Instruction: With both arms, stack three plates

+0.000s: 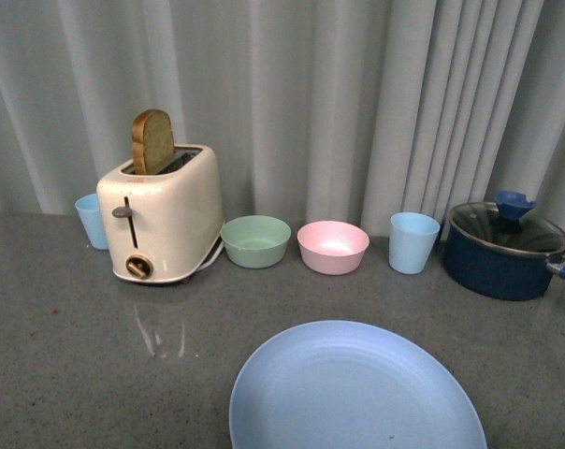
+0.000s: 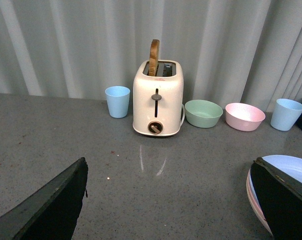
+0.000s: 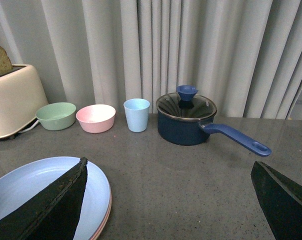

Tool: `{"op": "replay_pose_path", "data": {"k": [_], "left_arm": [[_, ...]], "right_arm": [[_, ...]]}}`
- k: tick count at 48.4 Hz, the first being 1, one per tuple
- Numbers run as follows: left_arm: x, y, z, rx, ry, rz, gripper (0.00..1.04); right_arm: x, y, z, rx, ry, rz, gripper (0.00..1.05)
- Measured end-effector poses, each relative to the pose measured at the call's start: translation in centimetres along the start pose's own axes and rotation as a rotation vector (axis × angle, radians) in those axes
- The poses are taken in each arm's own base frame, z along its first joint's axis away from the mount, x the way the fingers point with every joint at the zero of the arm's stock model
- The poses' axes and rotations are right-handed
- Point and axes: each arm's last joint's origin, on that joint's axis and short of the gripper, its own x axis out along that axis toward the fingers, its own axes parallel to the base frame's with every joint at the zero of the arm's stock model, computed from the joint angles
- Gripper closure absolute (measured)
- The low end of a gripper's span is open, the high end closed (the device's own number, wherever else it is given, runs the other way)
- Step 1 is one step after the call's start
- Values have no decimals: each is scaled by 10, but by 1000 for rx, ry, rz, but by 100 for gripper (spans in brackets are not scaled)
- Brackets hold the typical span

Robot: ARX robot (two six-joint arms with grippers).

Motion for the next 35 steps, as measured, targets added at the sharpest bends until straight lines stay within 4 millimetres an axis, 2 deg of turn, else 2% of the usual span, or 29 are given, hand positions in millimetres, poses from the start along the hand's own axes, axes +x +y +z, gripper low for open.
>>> {"op": "replay_pose_path", "data": {"k": [35], "left_arm": [[0,0,0,0,0,0,7]], "right_arm": [[0,0,0,0,0,0,8]]}}
